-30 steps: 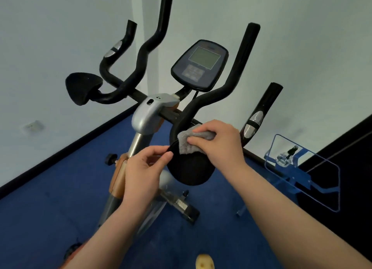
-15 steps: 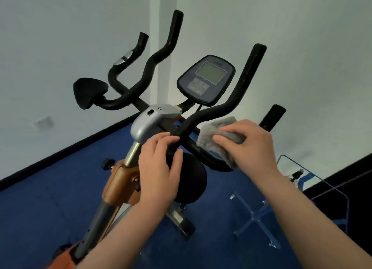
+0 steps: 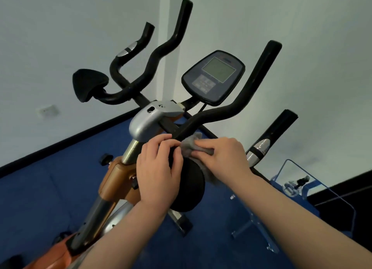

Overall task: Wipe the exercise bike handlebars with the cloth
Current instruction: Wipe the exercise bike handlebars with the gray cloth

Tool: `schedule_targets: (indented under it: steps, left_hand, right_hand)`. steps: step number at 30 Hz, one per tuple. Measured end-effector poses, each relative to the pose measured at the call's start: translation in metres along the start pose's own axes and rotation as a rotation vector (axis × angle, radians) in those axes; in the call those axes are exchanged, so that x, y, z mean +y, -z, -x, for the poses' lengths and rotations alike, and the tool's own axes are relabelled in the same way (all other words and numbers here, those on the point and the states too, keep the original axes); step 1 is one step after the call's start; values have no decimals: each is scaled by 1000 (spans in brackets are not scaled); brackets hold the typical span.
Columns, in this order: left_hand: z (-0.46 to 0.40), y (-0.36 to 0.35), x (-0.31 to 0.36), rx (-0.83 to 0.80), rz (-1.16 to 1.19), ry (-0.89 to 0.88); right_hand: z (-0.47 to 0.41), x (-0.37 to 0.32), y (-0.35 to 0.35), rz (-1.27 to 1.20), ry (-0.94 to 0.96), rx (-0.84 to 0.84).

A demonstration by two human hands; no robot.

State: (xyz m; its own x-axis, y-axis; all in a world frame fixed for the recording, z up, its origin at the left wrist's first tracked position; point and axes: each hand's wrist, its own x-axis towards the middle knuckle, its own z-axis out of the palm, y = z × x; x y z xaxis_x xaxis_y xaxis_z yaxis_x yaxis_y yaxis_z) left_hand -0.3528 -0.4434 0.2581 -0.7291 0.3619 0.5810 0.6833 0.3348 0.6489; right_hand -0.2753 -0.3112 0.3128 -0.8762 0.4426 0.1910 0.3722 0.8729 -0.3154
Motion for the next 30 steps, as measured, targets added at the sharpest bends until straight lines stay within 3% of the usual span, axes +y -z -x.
schedule_targets:
  steps: [6,13,18,21,23,26,30]
  left_hand:
    - [0,0,0,6,17,12]
    - [0,1,1,-1,39,-2]
    - [-1,5,18,68,242,-71]
    - [-11,0,38,-50,325,-150]
    - [-20,-7,45,-152,259,-185]
    - [-23,-16,43,-202,70,-268]
    - [-21,-22,38,-205,0,-214]
  right_hand:
    - [18,10,8,196,73,53]
    - [5,-4,-9,183,59,68]
    - [52,18,1,167,188,92]
    - [66,45,11,177,330,136]
    - [64,71,29,167,406,131]
    - [51,101,49,122,319,180]
    - [56,83,7,-107,75,417]
